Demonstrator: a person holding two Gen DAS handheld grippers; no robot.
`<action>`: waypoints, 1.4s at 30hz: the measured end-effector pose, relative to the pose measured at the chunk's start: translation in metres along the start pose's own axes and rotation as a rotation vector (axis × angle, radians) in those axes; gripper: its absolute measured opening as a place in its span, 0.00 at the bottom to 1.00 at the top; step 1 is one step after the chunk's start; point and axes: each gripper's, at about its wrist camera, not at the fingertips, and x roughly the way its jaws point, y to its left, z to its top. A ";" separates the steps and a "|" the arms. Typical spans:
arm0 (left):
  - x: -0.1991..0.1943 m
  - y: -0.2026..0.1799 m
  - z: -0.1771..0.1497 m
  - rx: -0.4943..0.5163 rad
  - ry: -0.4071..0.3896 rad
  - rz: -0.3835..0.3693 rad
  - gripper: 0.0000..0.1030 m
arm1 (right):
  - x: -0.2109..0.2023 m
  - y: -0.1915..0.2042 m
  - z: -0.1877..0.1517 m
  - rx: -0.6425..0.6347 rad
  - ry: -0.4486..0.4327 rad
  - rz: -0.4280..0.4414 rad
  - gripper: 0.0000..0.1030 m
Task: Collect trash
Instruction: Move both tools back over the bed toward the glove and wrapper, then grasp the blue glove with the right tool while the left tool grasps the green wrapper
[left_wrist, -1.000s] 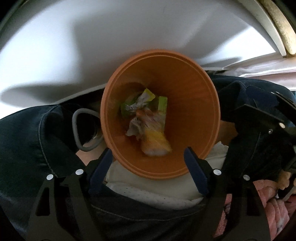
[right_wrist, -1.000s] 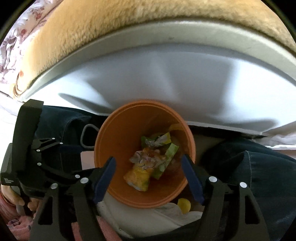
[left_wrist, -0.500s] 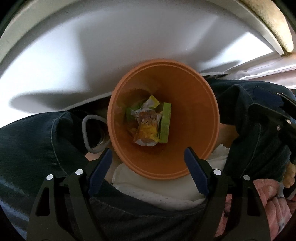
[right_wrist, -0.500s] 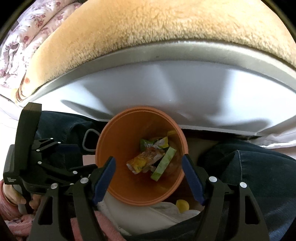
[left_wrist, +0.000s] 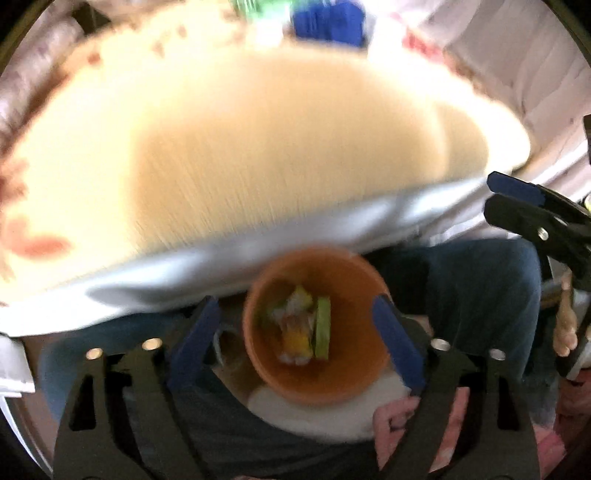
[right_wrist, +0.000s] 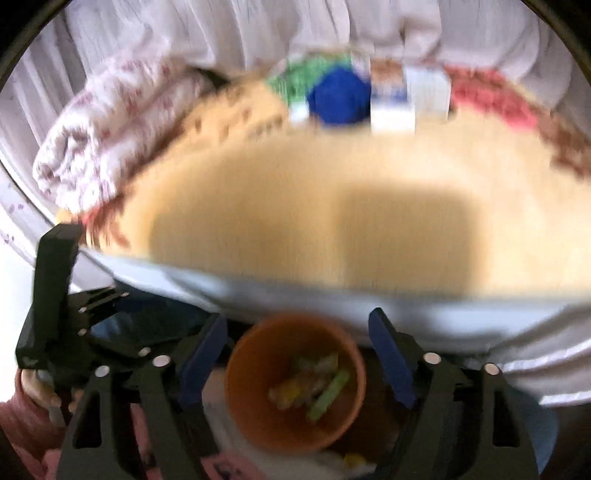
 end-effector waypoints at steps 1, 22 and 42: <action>-0.011 0.002 0.005 -0.005 -0.044 0.009 0.85 | -0.001 0.000 0.008 -0.006 -0.027 -0.002 0.78; -0.023 0.049 0.049 -0.141 -0.128 0.023 0.89 | 0.157 -0.008 0.195 -0.150 -0.029 -0.283 0.78; -0.023 0.061 0.110 -0.168 -0.187 0.021 0.89 | 0.061 -0.018 0.167 -0.089 -0.154 -0.139 0.58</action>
